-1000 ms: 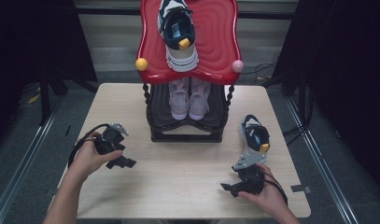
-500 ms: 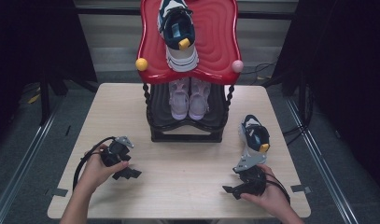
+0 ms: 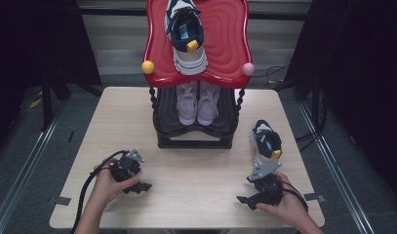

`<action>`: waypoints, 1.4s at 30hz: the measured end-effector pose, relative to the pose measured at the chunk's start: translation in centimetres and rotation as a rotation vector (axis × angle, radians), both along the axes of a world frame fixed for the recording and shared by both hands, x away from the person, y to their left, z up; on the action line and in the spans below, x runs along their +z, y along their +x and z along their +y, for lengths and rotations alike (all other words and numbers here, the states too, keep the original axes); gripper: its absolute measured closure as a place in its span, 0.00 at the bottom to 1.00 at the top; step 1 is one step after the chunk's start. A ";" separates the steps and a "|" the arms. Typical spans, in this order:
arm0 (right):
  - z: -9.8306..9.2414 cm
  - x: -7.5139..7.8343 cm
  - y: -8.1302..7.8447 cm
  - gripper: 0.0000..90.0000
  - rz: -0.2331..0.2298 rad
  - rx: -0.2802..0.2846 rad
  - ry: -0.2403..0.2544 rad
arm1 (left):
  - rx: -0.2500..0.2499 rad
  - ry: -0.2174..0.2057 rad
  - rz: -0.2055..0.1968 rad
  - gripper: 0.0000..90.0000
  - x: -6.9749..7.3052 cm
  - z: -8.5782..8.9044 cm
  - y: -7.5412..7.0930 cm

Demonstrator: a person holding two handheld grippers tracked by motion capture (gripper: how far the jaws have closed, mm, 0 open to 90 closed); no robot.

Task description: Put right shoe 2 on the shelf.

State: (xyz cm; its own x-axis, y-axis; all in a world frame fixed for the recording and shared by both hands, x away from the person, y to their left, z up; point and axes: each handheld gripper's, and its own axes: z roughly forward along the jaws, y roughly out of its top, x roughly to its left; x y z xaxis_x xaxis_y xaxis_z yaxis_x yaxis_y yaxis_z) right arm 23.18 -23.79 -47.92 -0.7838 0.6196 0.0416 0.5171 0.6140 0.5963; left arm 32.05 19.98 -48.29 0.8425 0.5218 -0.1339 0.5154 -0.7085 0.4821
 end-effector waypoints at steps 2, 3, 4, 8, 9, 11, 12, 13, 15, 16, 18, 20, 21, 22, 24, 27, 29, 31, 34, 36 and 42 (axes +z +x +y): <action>-0.1 0.0 0.0 0.24 0.009 0.010 -0.001 | 0.014 -0.014 -0.039 0.19 -0.2 0.1 -0.1; -0.1 0.1 0.0 0.24 0.009 0.014 -0.004 | 0.017 -0.019 -0.048 0.18 -0.4 0.1 -0.1; -0.2 0.1 0.0 0.24 0.009 0.020 -0.009 | 0.016 -0.022 -0.062 0.17 -0.4 0.1 -0.2; -0.3 0.4 0.0 0.24 0.016 0.028 -0.009 | 0.023 -0.026 -0.139 0.16 -1.0 0.1 -0.8; -0.3 0.4 0.0 0.24 0.020 0.031 0.001 | 0.040 -0.046 -0.155 0.15 -1.2 0.2 -1.0; -0.3 0.7 -0.1 0.24 0.026 0.032 0.002 | 0.059 -0.072 -0.170 0.13 -1.4 0.3 -1.2; -0.4 0.7 -0.1 0.24 0.024 0.034 0.003 | 0.066 -0.080 -0.189 0.11 -1.6 0.4 -1.3; -0.4 0.8 -0.1 0.24 0.029 0.038 0.002 | 0.083 -0.110 -0.206 0.11 -1.9 0.5 -1.5; -0.5 1.1 -0.2 0.25 0.034 0.048 -0.004 | 0.094 -0.133 -0.230 0.09 -2.2 0.6 -1.8; -0.5 1.2 -0.1 0.25 0.034 0.059 -0.010 | 0.098 -0.144 -0.235 0.08 -2.3 0.7 -1.8; -0.6 1.5 -0.2 0.25 0.033 0.070 -0.025 | 0.102 -0.160 -0.253 0.08 -2.5 0.9 -2.0; -0.7 2.0 -0.2 0.25 0.042 0.075 -0.029 | 0.103 -0.171 -0.254 0.08 -2.6 0.9 -2.0; -0.8 2.1 -0.2 0.25 0.045 0.077 -0.032 | 0.102 -0.170 -0.254 0.08 -2.6 1.0 -2.0; -1.0 2.4 -0.2 0.25 0.051 0.080 -0.027 | 0.102 -0.170 -0.254 0.08 -2.6 1.0 -2.0; -1.3 2.7 -0.1 0.25 0.059 0.080 -0.022 | 0.102 -0.170 -0.254 0.08 -2.6 1.0 -2.0; -1.6 3.3 0.1 0.25 0.066 0.084 -0.027 | 0.103 -0.171 -0.254 0.08 -2.6 1.0 -2.0; -1.8 3.6 0.2 0.26 0.067 0.087 -0.032 | 0.102 -0.170 -0.254 0.08 -2.6 0.9 -2.0; -2.0 4.0 0.3 0.26 0.080 0.090 -0.043 | 0.102 -0.170 -0.254 0.08 -2.6 0.9 -2.0; -2.1 4.5 0.4 0.27 0.093 0.095 -0.066 | 0.103 -0.171 -0.254 0.08 -2.6 0.9 -2.0; -2.2 4.9 0.5 0.27 0.099 0.107 -0.082 | 0.103 -0.170 -0.254 0.08 -2.6 0.9 -2.0; -2.4 6.0 0.9 0.28 0.118 0.137 -0.127 | 0.108 -0.166 -0.256 0.07 -2.6 0.9 -2.0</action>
